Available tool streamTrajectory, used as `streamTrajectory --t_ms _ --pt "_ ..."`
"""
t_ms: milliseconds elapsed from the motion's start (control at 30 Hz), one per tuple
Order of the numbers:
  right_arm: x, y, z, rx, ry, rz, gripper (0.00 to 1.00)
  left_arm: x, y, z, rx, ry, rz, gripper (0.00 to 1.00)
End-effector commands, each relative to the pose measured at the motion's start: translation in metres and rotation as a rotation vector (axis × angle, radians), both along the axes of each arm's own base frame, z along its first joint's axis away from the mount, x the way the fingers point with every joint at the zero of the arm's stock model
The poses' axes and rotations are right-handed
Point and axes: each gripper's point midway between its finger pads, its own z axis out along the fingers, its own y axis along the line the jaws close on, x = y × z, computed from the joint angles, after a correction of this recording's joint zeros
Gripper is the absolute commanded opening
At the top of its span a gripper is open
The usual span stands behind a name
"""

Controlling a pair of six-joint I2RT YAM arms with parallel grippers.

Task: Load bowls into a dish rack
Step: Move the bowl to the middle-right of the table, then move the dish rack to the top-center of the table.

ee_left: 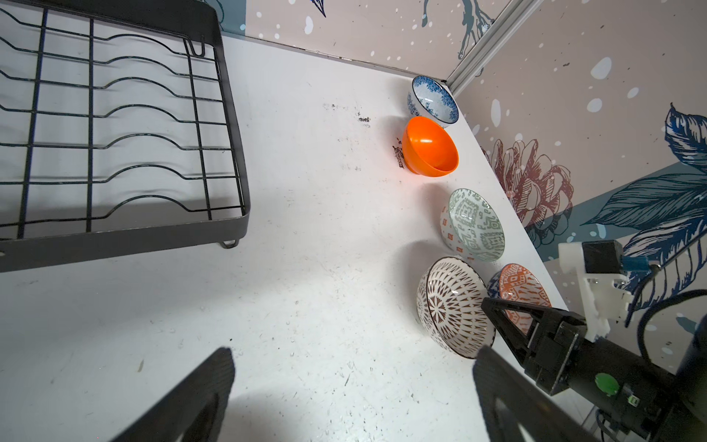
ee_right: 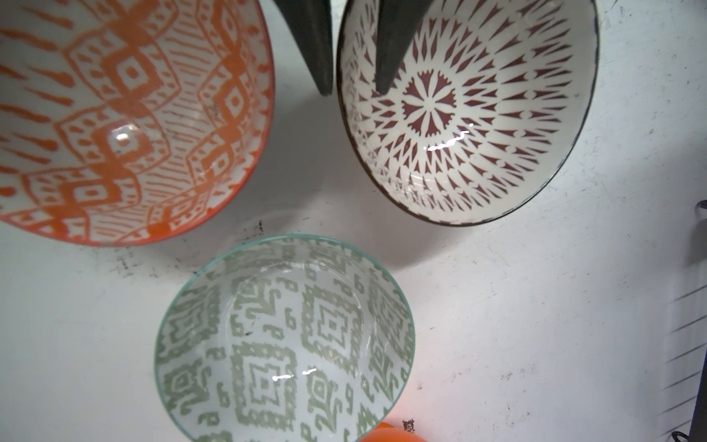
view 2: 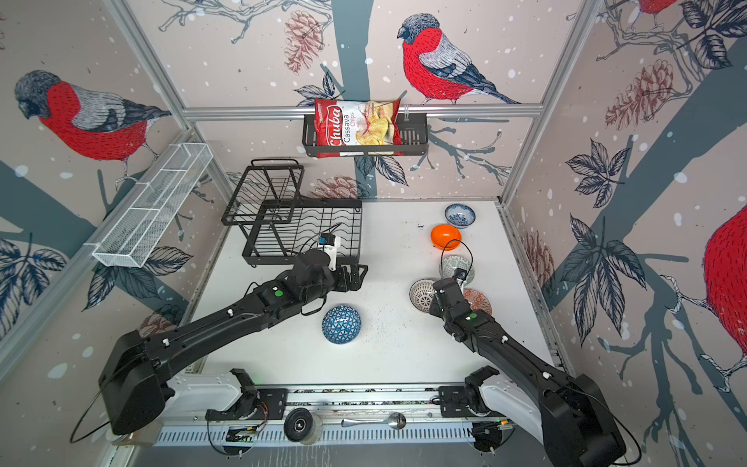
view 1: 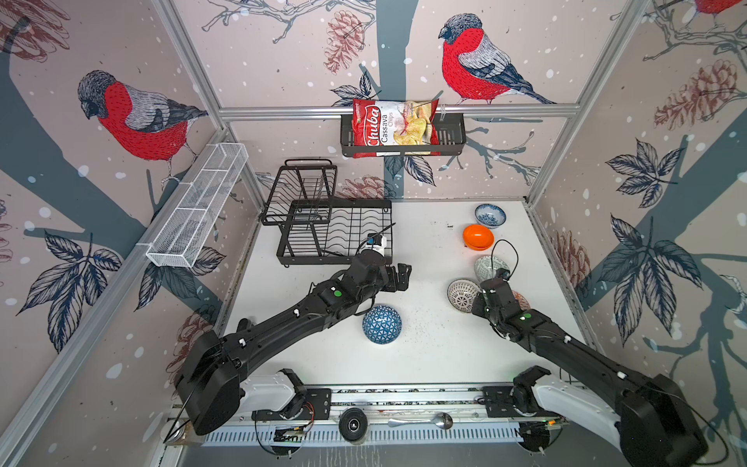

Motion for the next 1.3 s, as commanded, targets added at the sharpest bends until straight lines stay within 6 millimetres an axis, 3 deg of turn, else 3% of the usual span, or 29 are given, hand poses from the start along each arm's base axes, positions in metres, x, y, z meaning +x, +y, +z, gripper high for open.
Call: streamTrajectory --t_ms 0,100,200,333,400,533,667,800,933,1100,1267 --pt "0.003 -0.001 0.005 -0.010 -0.005 -0.007 0.36 0.001 0.001 0.005 -0.009 -0.007 -0.001 0.98" --pt "0.005 0.000 0.015 -0.011 -0.018 -0.005 0.46 0.000 0.003 0.007 -0.011 -0.015 0.006 0.98" --pt "0.011 0.005 0.041 0.012 -0.071 0.005 0.54 0.001 0.009 0.011 -0.009 -0.027 0.025 0.98" --pt "0.023 0.027 0.085 0.077 -0.198 0.068 0.65 0.003 0.021 0.020 -0.026 -0.044 0.054 0.98" --pt "0.032 0.037 0.100 0.091 -0.241 0.088 0.76 0.004 0.030 0.023 -0.029 -0.053 0.080 0.98" --pt "0.060 0.073 0.111 0.096 -0.254 0.152 0.90 0.004 0.050 0.023 -0.064 -0.042 0.135 0.98" --pt "0.091 0.123 0.108 0.038 -0.217 0.237 1.00 0.004 0.066 0.014 -0.114 -0.007 0.150 0.98" --pt "0.122 0.171 0.099 0.007 -0.179 0.306 1.00 0.007 0.085 -0.005 -0.179 0.060 0.171 0.98" --pt "0.149 0.214 0.084 0.021 -0.143 0.366 0.97 0.008 0.094 -0.012 -0.197 0.074 0.178 0.98" --pt "0.179 0.246 0.061 0.022 -0.107 0.386 0.90 0.006 0.101 -0.015 -0.196 0.078 0.192 0.98" --pt "0.193 0.268 0.041 0.053 -0.089 0.395 0.78 0.002 0.109 -0.022 -0.208 0.097 0.199 0.98"
